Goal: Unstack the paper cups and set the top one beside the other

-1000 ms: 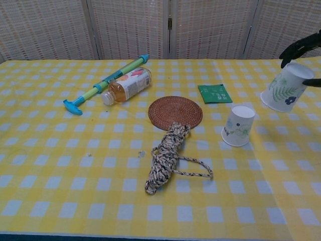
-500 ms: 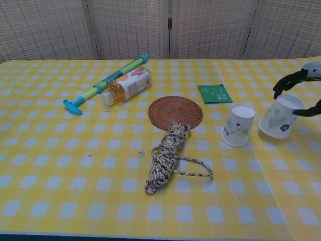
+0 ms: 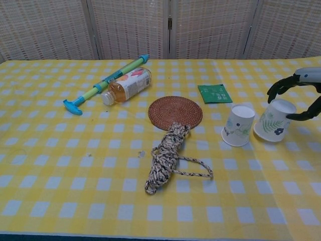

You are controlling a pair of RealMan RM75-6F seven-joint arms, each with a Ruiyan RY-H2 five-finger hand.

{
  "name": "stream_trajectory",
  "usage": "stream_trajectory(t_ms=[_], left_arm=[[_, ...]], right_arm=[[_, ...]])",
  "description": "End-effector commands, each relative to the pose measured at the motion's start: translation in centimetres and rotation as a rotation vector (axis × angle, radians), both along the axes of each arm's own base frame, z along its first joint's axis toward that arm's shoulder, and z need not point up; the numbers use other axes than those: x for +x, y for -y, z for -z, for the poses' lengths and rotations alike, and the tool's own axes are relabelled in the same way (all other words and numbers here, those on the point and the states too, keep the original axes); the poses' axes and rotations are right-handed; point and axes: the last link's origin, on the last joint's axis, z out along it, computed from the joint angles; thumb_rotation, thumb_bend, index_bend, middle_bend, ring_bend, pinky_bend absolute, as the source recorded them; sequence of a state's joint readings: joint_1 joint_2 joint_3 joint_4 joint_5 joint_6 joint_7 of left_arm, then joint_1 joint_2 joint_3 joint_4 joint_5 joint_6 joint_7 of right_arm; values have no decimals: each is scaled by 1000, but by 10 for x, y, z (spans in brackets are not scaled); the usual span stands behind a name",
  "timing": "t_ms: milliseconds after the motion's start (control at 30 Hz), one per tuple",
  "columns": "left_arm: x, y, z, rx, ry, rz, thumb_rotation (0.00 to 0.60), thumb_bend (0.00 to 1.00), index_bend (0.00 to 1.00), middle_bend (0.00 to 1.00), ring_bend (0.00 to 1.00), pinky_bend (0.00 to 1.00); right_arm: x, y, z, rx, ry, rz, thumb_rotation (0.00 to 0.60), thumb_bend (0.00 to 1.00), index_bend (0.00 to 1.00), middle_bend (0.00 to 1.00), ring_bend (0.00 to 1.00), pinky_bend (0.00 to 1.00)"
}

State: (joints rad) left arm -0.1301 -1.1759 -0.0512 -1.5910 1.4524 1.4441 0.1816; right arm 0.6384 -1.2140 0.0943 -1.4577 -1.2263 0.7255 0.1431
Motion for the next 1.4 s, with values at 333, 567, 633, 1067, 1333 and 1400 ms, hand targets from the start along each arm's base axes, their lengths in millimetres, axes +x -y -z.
stream_trajectory(t_ms=[333, 567, 633, 1067, 1333, 1400], left_arm=[[-2, 0, 1, -3, 2, -4, 600, 318, 24, 0, 0, 0], [-4, 0, 0, -4, 1, -9, 600, 318, 24, 0, 0, 0], [-4, 0, 1, -5, 2, -9, 600, 318, 24, 0, 0, 0], [-4, -2, 1, 1, 2, 0, 600, 318, 24, 0, 0, 0], [2, -1, 6, 19, 1, 38, 600, 317, 30, 0, 0, 0], [3, 0, 7, 27, 1, 45, 600, 318, 31, 0, 0, 0]], right_arm=[[1, -2, 5, 8, -17, -13, 600, 384, 355, 156, 144, 0], [2, -5, 5, 8, -15, -18, 600, 385, 129, 128, 132, 0], [2, -6, 5, 9, -14, -19, 600, 385, 100, 122, 128, 0], [3, -27, -31, -142, 52, -67, 600, 385, 57, 110, 128, 0], [-7, -68, -66, -375, 51, -132, 600, 385, 29, 20, 88, 0], [-10, -79, -72, -423, 36, -143, 600, 385, 13, 2, 61, 0]])
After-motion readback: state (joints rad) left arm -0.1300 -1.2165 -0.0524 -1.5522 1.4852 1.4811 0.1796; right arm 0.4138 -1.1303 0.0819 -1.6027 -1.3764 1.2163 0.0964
